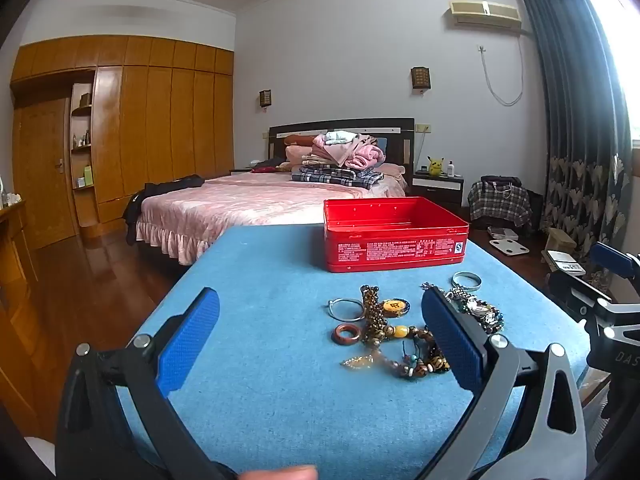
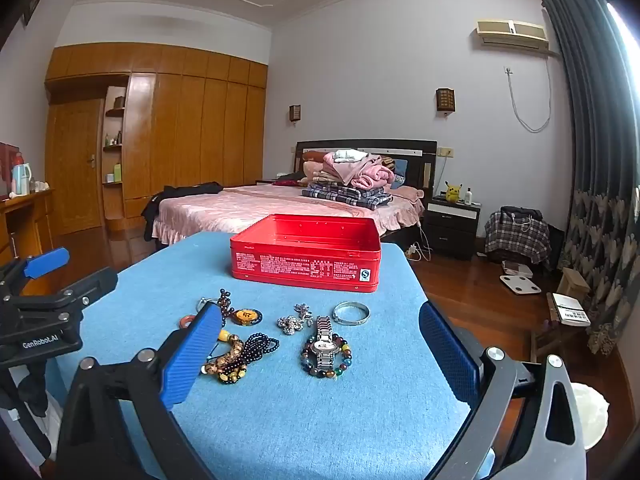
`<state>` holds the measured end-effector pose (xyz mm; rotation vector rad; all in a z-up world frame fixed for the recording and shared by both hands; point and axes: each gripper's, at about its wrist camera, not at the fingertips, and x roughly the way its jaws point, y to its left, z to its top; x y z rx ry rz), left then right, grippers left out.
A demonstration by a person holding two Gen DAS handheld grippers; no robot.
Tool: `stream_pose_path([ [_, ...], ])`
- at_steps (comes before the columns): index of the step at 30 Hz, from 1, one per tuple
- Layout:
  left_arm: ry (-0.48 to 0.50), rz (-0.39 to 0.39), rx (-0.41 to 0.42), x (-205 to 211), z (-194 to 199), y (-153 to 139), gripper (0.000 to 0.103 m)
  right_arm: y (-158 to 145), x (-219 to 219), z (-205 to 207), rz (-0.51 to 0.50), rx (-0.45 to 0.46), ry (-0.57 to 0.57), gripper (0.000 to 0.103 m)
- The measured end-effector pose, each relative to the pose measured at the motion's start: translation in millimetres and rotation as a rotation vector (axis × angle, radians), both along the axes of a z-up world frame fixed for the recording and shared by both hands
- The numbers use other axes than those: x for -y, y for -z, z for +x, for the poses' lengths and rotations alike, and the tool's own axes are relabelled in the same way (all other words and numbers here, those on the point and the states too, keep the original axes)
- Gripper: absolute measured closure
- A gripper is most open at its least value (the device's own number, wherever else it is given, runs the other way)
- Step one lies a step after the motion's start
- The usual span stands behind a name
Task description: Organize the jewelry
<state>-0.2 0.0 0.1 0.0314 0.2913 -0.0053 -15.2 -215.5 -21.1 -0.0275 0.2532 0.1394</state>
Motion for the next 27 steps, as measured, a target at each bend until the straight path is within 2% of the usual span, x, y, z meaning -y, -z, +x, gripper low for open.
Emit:
stream_pose_path([
  [27, 0.000, 0.003, -0.004, 0.1, 0.1, 0.3, 0.005, 0.2, -0.4, 0.4, -0.001, 0.002, 0.000, 0.006],
])
